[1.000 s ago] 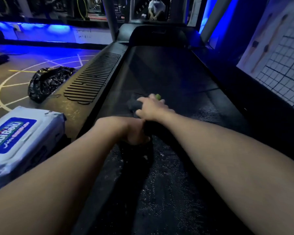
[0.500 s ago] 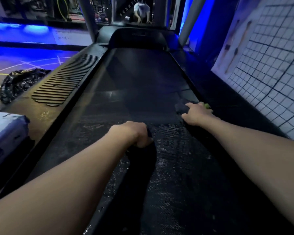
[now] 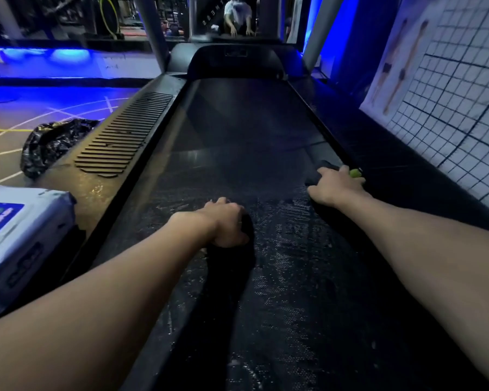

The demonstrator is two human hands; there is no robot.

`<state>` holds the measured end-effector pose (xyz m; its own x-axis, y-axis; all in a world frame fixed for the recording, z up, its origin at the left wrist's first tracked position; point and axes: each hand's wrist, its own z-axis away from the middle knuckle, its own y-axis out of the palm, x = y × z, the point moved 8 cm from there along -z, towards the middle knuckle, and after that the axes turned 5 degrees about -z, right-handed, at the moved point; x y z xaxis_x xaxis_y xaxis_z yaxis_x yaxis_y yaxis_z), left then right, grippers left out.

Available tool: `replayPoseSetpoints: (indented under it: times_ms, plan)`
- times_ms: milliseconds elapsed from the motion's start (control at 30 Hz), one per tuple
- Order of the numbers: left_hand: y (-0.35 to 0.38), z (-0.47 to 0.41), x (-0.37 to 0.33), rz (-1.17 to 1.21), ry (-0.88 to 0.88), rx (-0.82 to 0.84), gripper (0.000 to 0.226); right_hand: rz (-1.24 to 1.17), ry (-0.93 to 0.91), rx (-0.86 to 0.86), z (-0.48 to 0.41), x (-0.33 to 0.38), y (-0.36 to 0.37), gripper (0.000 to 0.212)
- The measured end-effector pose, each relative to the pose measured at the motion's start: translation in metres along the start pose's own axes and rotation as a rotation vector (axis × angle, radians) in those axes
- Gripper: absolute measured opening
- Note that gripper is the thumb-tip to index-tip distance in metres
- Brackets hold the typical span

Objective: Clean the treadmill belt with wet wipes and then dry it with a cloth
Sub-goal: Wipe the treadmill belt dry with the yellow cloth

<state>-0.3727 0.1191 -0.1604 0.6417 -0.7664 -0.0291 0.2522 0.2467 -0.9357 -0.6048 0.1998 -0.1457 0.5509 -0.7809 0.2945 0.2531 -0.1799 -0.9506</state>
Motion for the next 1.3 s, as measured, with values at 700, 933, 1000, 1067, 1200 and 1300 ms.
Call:
replayPoseSetpoints:
  times_ms: [700, 933, 1000, 1067, 1200, 1300]
  plan:
    - [0.054, 0.059, 0.091, -0.041, 0.111, 0.356, 0.056, -0.043, -0.534, 0.243, 0.129, 0.316, 0.109, 0.050]
    - [0.047, 0.060, 0.083, -0.050, 0.128, 0.414, 0.074, -0.103, -0.717, 0.363, 0.133, 0.315, 0.108, 0.062]
    - [0.043, 0.054, 0.080, -0.049, 0.111, 0.393, 0.070, -0.125, -0.765, 0.372, 0.132, 0.313, 0.108, 0.061]
    - [0.039, 0.052, 0.077, -0.082, 0.066, 0.345, 0.073, -0.143, -0.777, 0.361, 0.130, 0.308, 0.108, 0.059]
    - [0.033, 0.045, 0.071, -0.137, 0.001, 0.216, 0.078, -0.155, -0.726, 0.322, 0.119, 0.293, 0.101, 0.055]
    - [0.024, 0.044, 0.059, -0.122, -0.049, 0.181, 0.085, -0.177, -0.653, 0.255, 0.105, 0.267, 0.090, 0.053]
